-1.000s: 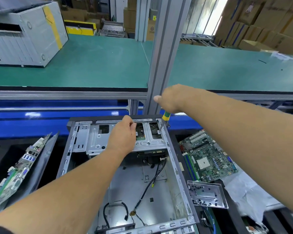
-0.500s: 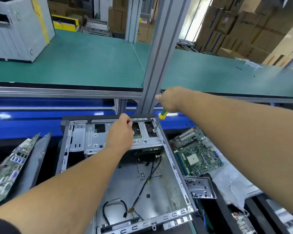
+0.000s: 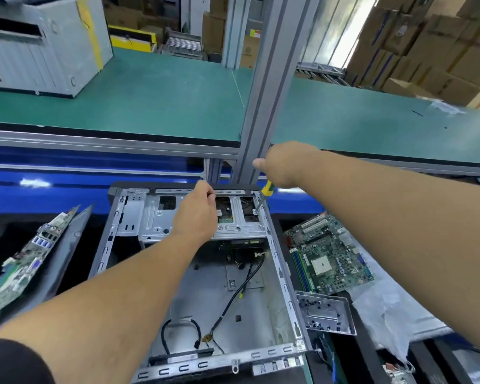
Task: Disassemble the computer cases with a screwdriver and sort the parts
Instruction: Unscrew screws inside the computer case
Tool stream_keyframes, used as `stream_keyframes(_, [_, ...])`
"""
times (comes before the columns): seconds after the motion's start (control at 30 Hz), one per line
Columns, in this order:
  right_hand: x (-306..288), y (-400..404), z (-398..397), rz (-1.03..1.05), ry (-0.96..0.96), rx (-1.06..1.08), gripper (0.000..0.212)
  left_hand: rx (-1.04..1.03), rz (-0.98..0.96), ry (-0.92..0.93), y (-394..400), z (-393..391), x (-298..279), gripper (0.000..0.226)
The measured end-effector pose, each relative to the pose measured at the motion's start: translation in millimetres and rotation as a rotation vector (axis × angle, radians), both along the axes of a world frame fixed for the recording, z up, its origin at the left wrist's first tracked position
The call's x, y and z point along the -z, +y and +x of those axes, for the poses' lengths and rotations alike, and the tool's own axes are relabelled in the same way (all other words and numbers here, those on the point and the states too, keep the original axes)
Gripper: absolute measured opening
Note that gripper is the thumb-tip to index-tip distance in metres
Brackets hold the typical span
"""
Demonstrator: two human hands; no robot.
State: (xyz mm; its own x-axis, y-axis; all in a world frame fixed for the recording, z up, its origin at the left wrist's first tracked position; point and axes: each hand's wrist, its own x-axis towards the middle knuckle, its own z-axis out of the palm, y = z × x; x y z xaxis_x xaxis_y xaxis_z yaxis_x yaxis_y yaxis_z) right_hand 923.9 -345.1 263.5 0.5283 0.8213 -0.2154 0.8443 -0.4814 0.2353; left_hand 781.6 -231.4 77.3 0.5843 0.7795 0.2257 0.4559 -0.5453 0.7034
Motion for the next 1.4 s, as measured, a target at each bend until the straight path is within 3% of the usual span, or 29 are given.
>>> stream_keyframes(0.07, [0.2,1.7,3.9,-0.039,-0.03,-0.096,0.028,-0.022,0.005,0.014,-1.8,0.6,-0.8,0.015])
stream_keyframes(0.13, [1.0,1.9,12.0,0.041,0.085,-0.156,0.02,-0.034,0.008,0.028,-3.5,2.0,-1.1,0.015])
stream_keyframes(0.2, [-0.2,-0.4,22.2,0.101,0.253,-0.225,0.034,-0.041,0.017,0.026,-4.4,2.9,-1.3,0.014])
stream_keyframes(0.27, [-0.1,-1.3,28.2,0.054,0.305,-0.246,0.038,-0.052,0.018,0.02,-4.2,2.5,-0.2,0.014])
stream_keyframes(0.33, [2.4,-0.4,33.3,0.064,0.279,-0.253,0.026,-0.082,0.023,0.026,-5.1,2.3,-0.2,0.015])
stream_keyframes(0.43, [5.3,-1.5,35.5,0.014,0.018,-0.283,0.033,-0.122,-0.052,0.0,-6.7,1.7,-4.0,0.016])
stream_keyframes(0.5, [7.9,-4.9,36.2,-0.001,-0.075,-0.317,0.025,-0.174,-0.195,-0.085,-6.9,5.8,-11.7,0.015])
stream_keyframes(0.57, [7.0,-7.0,38.8,0.063,0.04,-0.275,0.011,-0.219,-0.418,-0.249,-12.0,13.3,-24.2,0.015])
stream_keyframes(0.7, [3.1,-13.4,34.7,0.179,0.378,-0.204,0.041,-0.232,-1.225,-0.635,-36.0,35.7,-42.6,0.016])
stream_keyframes(0.77, [3.7,-13.1,29.6,0.204,0.431,-0.167,0.044,-0.172,-1.393,-0.589,-43.0,41.2,-44.8,0.015])
stream_keyframes(0.8, [5.0,-11.5,27.4,0.225,0.444,-0.147,0.042,-0.121,-1.287,-0.485,-43.2,43.3,-44.3,0.012])
stream_keyframes(0.9, [10.2,-6.0,22.0,0.292,0.382,-0.153,0.015,0.115,-0.466,0.018,-39.5,48.2,-32.0,0.006])
stream_keyframes(0.93, [11.4,-5.4,20.7,0.309,0.36,-0.168,0.005,0.198,-0.326,0.097,-38.6,50.8,-29.1,0.009])
stream_keyframes(1.0, [15.6,-3.9,21.7,0.312,0.294,-0.226,0.012,0.299,-0.228,0.15,-37.4,56.7,-23.2,0.016])
stream_keyframes(1.07, [20.0,-3.2,23.9,0.312,0.244,-0.272,0.013,0.301,-0.18,0.133,-38.0,62.4,-18.3,0.009])
stream_keyframes(1.13, [23.1,-4.4,28.3,0.38,0.3,-0.243,0.009,0.281,-0.148,0.088,-38.4,67.6,-11.1,0.009])
stream_keyframes(1.3, [25.6,-10.0,34.0,0.49,0.593,-0.11,0.026,0.249,-0.058,0.063,-41.3,69.4,-0.9,0.014])
stream_keyframes(1.4, [21.9,-9.2,27.4,0.462,0.54,-0.081,0.017,0.246,-0.062,0.06,-41.2,70.2,-3.8,0.012])
